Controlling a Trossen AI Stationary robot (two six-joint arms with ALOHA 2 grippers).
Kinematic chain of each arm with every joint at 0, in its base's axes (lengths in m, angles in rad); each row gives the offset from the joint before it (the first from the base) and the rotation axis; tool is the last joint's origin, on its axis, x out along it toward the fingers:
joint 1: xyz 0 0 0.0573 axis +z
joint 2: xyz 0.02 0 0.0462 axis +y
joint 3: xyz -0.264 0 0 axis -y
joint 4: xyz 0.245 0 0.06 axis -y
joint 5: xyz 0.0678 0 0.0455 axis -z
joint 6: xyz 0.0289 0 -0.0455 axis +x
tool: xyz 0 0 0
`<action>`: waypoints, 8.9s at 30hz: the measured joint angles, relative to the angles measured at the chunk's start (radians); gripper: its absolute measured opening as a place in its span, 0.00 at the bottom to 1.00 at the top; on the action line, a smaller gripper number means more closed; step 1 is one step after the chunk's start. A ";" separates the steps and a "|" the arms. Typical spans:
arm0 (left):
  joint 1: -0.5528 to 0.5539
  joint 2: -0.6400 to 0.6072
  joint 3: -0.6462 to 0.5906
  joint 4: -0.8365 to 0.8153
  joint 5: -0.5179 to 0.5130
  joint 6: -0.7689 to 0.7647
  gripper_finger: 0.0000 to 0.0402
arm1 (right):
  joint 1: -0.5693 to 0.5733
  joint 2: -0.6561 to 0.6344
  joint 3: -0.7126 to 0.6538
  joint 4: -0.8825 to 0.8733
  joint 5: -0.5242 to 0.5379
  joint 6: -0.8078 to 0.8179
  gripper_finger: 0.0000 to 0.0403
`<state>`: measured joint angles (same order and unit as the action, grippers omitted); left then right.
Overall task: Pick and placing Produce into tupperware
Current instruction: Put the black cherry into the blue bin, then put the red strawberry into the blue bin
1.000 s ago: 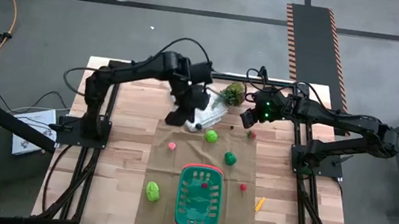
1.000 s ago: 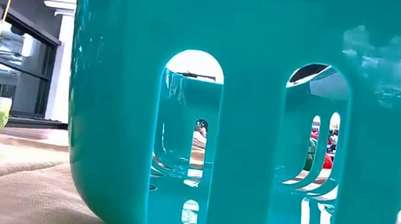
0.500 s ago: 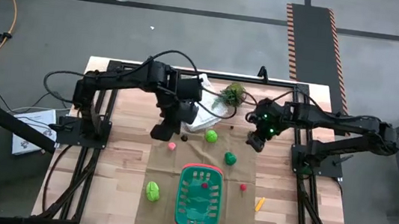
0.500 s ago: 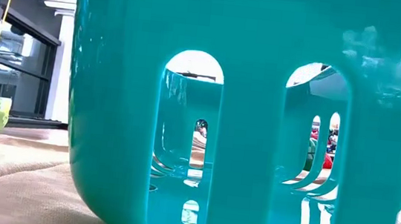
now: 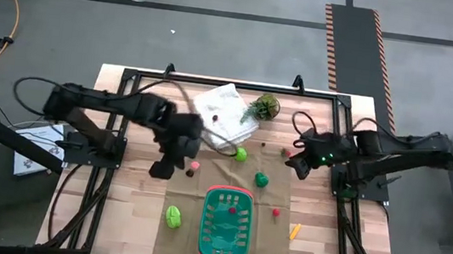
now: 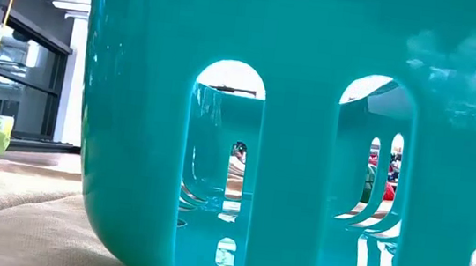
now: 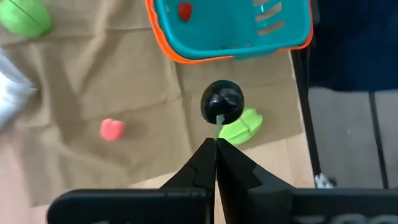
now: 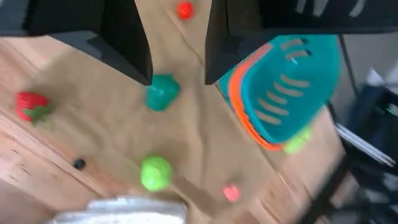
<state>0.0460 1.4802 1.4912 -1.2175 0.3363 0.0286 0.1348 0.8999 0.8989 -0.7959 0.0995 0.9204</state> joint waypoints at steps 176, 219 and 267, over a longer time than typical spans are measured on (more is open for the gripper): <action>0.399 -0.115 -0.184 0.416 0.160 -0.109 0.00 | -0.432 0.600 0.198 -0.284 -0.057 -0.680 0.53; 0.266 -0.121 -0.208 0.646 0.061 -0.446 0.00 | -0.421 0.776 0.198 -0.249 -0.047 -0.921 0.67; 0.266 -0.121 -0.208 0.640 0.046 -0.462 0.00 | -0.470 0.889 0.197 -0.238 -0.116 -0.923 0.67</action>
<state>0.3122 1.3594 1.2831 -0.5778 0.3820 -0.4332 -0.3347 1.7889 1.0962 -1.0337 -0.0161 -0.0022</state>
